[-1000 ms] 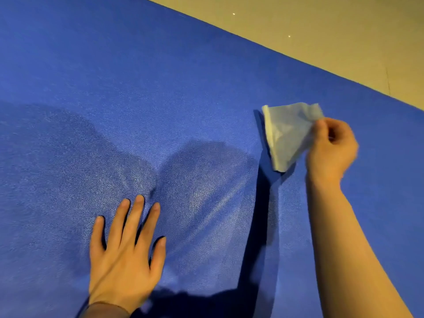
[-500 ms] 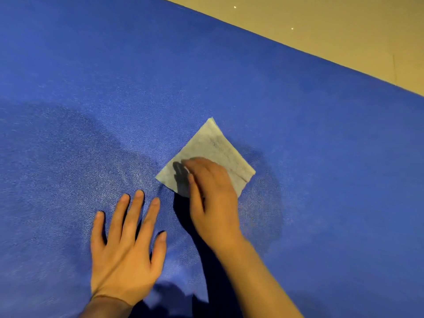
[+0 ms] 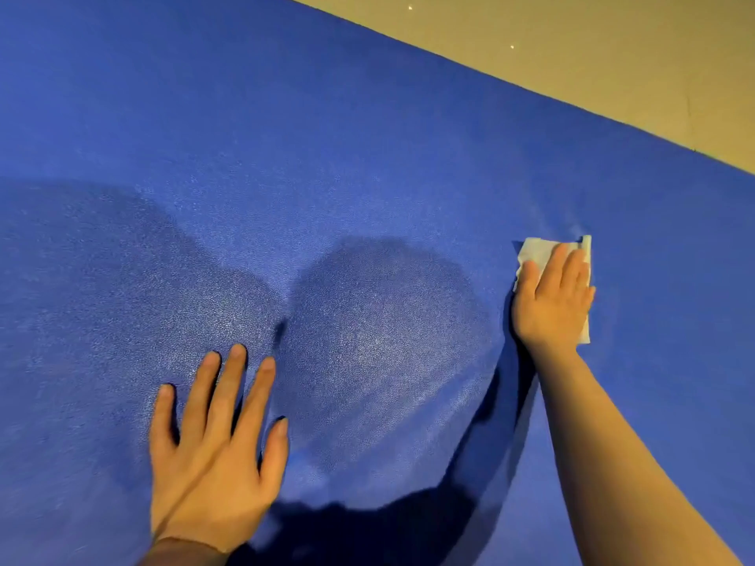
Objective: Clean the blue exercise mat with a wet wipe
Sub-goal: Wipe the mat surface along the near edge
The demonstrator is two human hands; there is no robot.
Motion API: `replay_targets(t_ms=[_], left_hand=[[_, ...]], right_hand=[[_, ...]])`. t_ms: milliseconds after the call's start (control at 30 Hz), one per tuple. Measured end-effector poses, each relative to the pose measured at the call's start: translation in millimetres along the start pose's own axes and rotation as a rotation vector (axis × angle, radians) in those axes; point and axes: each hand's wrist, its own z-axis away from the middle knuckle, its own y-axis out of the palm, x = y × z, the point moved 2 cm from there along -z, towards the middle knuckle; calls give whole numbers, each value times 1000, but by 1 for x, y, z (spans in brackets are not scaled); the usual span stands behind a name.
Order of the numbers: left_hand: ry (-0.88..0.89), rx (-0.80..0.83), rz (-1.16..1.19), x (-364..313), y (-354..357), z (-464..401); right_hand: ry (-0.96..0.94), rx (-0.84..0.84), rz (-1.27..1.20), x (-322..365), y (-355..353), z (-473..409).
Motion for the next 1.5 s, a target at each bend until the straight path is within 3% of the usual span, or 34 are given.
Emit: replay_targets(t_ms=[100, 167, 300, 400, 467, 533, 667, 733, 900, 1033, 1100, 1200, 1267, 1500], left_hand=[[-7, -11, -13, -1, 0, 1], [-1, -18, -36, -1, -1, 1], [-5, -7, -42, -3, -2, 0], [-14, 1, -22, -2, -1, -2], [-4, -2, -19, -1, 0, -2], [6, -26, -26, 0, 1, -2], [-5, -69, -29, 1, 4, 0], [-16, -59, -10, 0, 3, -1], [-29, -33, -5, -2, 0, -2], [-30, -24, -25, 1, 2, 0], [-46, -8, -20, 1, 2, 1], [-74, 34, -1, 0, 0, -2], [-63, 38, 4, 0, -1, -4], [-32, -76, -36, -2, 2, -3]], right_hand=[[160, 79, -2, 47, 0, -20], [-68, 158, -16, 108, 13, -24], [-725, 239, 4, 241, 32, 21], [-952, 242, 14, 262, 35, 12], [-893, 112, -19, 234, 30, -22], [-655, -49, -42, 184, 22, -70], [5, 52, 1, 62, -7, -122], [223, 55, -14, 44, -15, -116], [79, -77, -13, 117, -3, -116], [-479, -58, -105, 222, 26, -89], [-739, 66, -201, 264, 32, -68], [-872, 186, -98, 275, 38, -83], [-799, 210, -22, 263, 36, -114], [-200, 160, 35, 141, 3, -206]])
